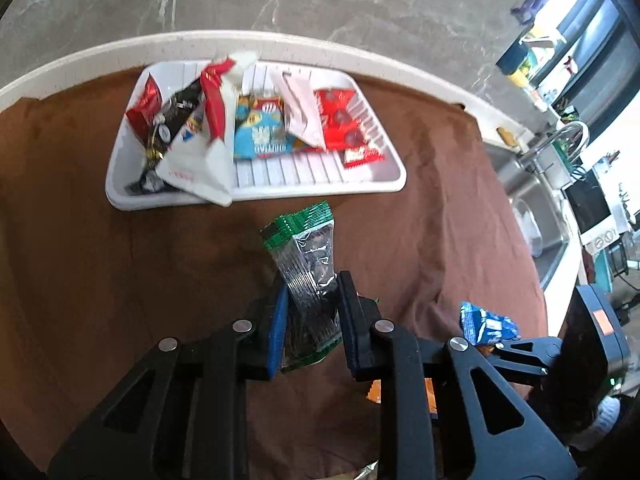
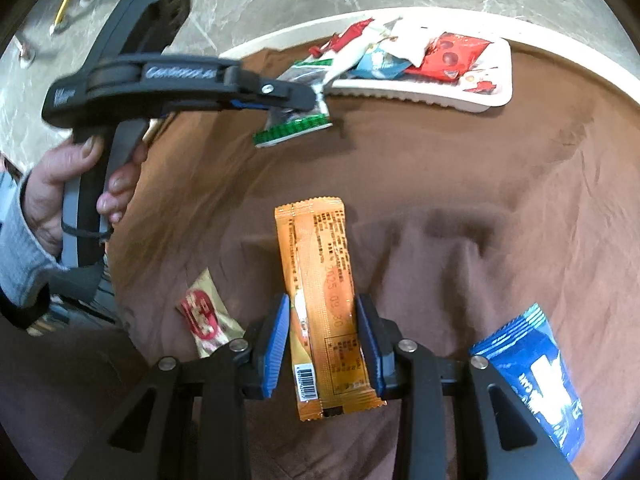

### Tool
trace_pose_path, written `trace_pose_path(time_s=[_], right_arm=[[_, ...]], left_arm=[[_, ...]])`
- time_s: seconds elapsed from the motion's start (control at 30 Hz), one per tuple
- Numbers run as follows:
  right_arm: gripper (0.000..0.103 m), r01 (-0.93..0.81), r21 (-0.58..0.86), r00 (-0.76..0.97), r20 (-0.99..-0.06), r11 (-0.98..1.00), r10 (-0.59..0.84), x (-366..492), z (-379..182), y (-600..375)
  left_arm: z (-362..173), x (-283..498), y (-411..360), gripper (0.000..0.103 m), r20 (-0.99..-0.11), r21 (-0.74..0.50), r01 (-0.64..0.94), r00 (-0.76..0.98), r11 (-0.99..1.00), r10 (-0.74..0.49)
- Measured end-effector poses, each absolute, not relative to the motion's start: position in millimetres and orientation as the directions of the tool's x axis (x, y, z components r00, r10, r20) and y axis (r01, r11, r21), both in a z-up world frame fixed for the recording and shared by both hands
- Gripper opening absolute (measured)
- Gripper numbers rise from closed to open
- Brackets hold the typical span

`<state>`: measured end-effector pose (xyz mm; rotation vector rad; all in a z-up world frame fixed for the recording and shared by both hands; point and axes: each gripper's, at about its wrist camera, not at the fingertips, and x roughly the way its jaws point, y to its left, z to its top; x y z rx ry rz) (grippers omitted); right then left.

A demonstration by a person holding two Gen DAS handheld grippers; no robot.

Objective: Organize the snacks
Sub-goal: 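Carry both packets into the white tray and open both grippers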

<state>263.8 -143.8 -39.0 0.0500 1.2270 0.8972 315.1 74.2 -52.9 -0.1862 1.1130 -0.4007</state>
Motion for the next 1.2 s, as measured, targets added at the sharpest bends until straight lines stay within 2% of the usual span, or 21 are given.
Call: trace_pose_path(time_s=[0.6,1.1,1.2], right_arm=[[0.037,-0.381,0.617,0.181,-0.681,0.689,0.71,390.9,-4.8,-149.5],[0.037,-0.241,0.619,0.267,-0.698,0.748,0.664,495.8,-23.0,-135.5],[0.037,-0.221,0.605,0.271,-0.715,0.765,0.644,506.9,-29.9,-129.0]], left_arm=[[-22.6,401.4,129.9,0.022,-0.8,-0.343,0.194,0.452,0.919,-0.394],[-48.2,472.0,162.7,0.022,-0.819,-0.321,0.171,0.443,0.931,-0.364],[-53.5,479.4,167.5,0.025,-0.814,-0.333,0.163,0.448,0.929,-0.37]])
